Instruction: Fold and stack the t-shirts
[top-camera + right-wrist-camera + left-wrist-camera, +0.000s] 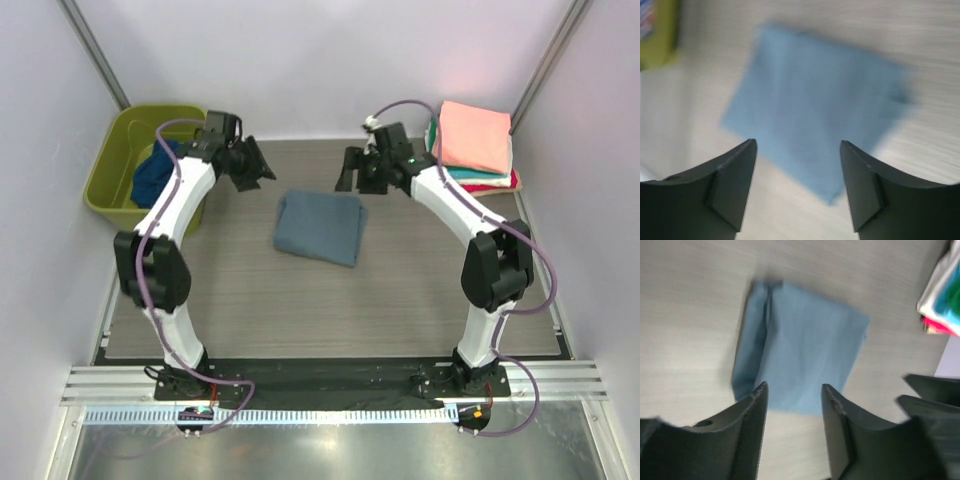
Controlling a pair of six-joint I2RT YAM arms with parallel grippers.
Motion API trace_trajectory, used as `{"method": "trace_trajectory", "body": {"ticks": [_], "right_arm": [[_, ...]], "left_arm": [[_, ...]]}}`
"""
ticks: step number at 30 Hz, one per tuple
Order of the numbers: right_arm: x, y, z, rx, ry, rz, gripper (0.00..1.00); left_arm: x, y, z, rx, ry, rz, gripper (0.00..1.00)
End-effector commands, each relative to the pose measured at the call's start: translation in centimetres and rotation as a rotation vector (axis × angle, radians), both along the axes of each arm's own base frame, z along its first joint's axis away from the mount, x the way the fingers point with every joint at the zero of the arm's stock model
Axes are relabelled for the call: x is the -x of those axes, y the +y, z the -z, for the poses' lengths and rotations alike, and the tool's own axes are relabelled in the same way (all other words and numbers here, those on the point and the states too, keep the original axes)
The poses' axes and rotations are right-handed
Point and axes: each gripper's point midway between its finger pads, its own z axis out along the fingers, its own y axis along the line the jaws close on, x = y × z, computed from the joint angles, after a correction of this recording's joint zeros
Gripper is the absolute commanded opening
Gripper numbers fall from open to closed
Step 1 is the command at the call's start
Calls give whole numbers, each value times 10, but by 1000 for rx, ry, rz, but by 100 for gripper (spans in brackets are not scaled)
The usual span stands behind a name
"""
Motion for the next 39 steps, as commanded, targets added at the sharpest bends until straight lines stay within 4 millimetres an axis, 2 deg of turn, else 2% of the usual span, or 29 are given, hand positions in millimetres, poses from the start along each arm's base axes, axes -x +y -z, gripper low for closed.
{"method": "trace_trajectory", "body": {"ticks": [1, 2, 3, 5, 6, 8, 9, 10, 11, 12, 13, 15, 17, 18, 20, 21, 22, 24, 27, 29, 31, 32, 33, 34, 35, 36, 37, 38, 39], "right_arm": [[39, 76, -24, -176, -44, -210, 70], [52, 99, -26, -234, -34, -285, 69], [58, 107, -10, -248, 3, -310, 67], [58, 122, -6, -321, 12, -328, 64], [68, 127, 12, -356, 67, -357, 62], [70, 133, 25, -398, 87, -373, 59], [75, 137, 35, -429, 113, -392, 57], [78, 137, 52, -428, 158, -392, 56], [75, 141, 56, -448, 137, -401, 56], [82, 137, 75, -437, 174, -392, 56], [82, 133, 86, -425, 182, -375, 55], [92, 122, 125, -380, 242, -344, 55], [96, 113, 152, -341, 268, -313, 53], [107, 104, 169, -322, 304, -296, 53], [114, 96, 182, -305, 315, -278, 52], [126, 89, 193, -291, 344, -267, 52], [130, 86, 197, -290, 352, -264, 52], [140, 82, 198, -295, 359, -256, 52], [145, 76, 189, -283, 342, -252, 52], [148, 72, 185, -270, 347, -251, 53], [147, 73, 165, -272, 307, -269, 56], [150, 70, 158, -260, 309, -270, 58], [144, 70, 145, -257, 279, -272, 60], [137, 69, 123, -245, 212, -276, 66], [134, 68, 109, -229, 204, -274, 70], [129, 68, 96, -219, 177, -275, 76], [122, 65, 77, -195, 112, -279, 78], [117, 64, 62, -177, 96, -278, 81], [112, 59, 53, -158, 76, -269, 85]], "left_arm": [[22, -14, -6, 84, -79, 24, 46], [30, -18, 2, 102, -66, 37, 43], [35, -26, 13, 124, -71, 63, 39], [45, -39, 20, 167, -57, 118, 32], [45, -45, 23, 187, -59, 143, 31], [54, -57, 40, 223, -15, 185, 28], [52, -63, 41, 241, -32, 199, 27], [57, -67, 52, 249, -8, 209, 26], [60, -72, 61, 267, 14, 221, 25], [59, -76, 65, 276, 6, 233, 24], [61, -78, 72, 277, 18, 238, 24], [66, -78, 103, 253, 64, 230, 23], [72, -74, 129, 227, 109, 220, 21], [77, -64, 155, 178, 154, 199, 20], [81, -53, 176, 122, 195, 176, 17], [87, -42, 193, 61, 231, 161, 16], [89, -36, 199, 30, 242, 151, 16], [92, -17, 208, -74, 259, 114, 15], [89, 2, 209, -181, 253, 83, 15], [84, 9, 205, -214, 241, 67, 15], [81, 6, 194, -232, 222, 71, 16], [78, 14, 182, -289, 194, 45, 17], [75, 14, 171, -308, 173, 40, 21], [76, 9, 160, -330, 152, 49, 24], [72, 9, 134, -357, 114, 35, 27], [71, 7, 120, -377, 91, 30, 34], [74, -4, 105, -391, 63, 48, 37], [75, -3, 76, -416, 24, 36, 39], [78, -9, 61, -417, -1, 47, 43]]}}
